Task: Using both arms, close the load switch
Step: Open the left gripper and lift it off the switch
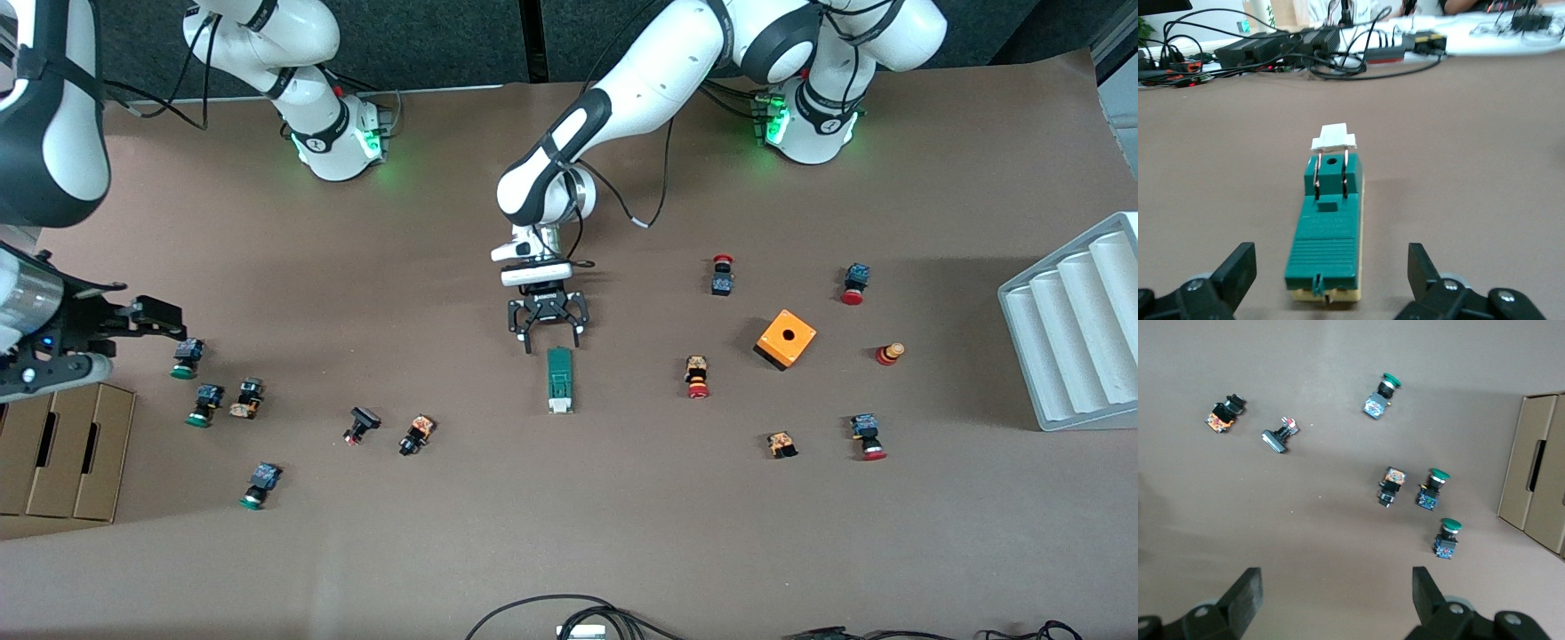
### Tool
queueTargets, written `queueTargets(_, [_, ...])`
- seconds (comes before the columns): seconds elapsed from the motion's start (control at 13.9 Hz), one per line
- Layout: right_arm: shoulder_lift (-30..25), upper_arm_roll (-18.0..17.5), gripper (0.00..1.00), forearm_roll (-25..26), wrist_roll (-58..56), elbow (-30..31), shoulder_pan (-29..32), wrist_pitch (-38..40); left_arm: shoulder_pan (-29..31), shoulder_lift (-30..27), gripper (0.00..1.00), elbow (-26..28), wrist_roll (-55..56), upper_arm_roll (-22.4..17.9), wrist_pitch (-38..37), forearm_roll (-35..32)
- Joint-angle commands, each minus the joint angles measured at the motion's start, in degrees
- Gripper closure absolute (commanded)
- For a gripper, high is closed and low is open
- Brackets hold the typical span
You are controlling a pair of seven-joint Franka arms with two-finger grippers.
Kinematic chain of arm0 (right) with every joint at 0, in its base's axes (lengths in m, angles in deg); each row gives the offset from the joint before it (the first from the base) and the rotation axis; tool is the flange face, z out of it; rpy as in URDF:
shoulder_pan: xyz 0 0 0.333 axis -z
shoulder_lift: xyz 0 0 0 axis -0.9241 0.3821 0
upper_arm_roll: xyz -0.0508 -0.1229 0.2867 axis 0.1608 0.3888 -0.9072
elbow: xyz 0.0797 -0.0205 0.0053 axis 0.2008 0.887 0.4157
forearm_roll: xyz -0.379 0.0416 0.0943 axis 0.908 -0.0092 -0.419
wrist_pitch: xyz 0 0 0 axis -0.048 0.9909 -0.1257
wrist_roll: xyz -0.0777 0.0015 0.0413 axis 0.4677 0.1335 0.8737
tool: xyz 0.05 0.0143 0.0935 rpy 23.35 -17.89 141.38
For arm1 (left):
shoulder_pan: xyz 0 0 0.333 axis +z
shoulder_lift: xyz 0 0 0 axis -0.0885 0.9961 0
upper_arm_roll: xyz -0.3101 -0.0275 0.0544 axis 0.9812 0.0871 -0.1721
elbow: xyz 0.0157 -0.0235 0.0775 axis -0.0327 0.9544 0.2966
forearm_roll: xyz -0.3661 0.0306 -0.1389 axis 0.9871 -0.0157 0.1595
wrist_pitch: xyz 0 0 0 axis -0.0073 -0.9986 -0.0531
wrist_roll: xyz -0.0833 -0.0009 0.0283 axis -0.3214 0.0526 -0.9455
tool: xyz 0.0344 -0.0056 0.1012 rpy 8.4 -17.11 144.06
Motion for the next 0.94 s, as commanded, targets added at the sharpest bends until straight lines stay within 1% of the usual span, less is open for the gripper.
queueTargets(0.0, [-2.2, -0.8, 0.00, 0.8, 0.5, 2.1, 1.9, 0.2, -0.2, -4.2, 0.00, 0.4, -15.5, 0.3, 0.2, 8.7])
queueTargets(0.14, [-1.2, -0.9, 0.00, 0.7, 1.0, 1.1, 1.4, 0.5, -0.3, -5.9, 0.00, 0.5, -27.1, 0.3, -0.4, 14.4])
queueTargets(0.36, [-1.2, -1.0, 0.00, 1.1, 1.0, 1.1, 1.3, 0.7, -0.3, -8.5, 0.00, 0.7, -42.1, 0.3, -2.0, 22.5])
queueTargets(0.58, [-1.7, -0.9, 0.00, 1.3, 0.5, 0.9, 1.5, 1.5, 0.0, -11.0, 0.00, 0.4, -59.7, 0.2, -5.0, 30.8])
queueTargets(0.65, [-1.8, -1.0, 0.00, 1.5, 0.6, 0.8, 1.4, 1.4, 0.2, -12.2, 0.00, 0.4, -65.7, 0.1, -6.7, 32.7])
queueTargets(0.72, [-1.5, -1.0, 0.00, 1.3, 0.8, 0.1, 1.4, 1.3, 0.4, -13.3, 0.00, 0.3, -71.6, 0.0, -8.0, 34.8])
queueTargets(0.79, [-1.2, -0.8, 0.00, -0.1, 0.4, -0.6, 1.8, 1.4, 1.2, -14.7, 0.00, 0.2, -76.6, -0.2, -8.3, 37.7])
queueTargets(0.86, [-1.5, -0.8, 0.00, -1.0, 0.4, -0.7, 2.0, 1.4, 2.9, -16.4, 0.00, 0.2, -81.8, -0.1, -8.3, 41.0])
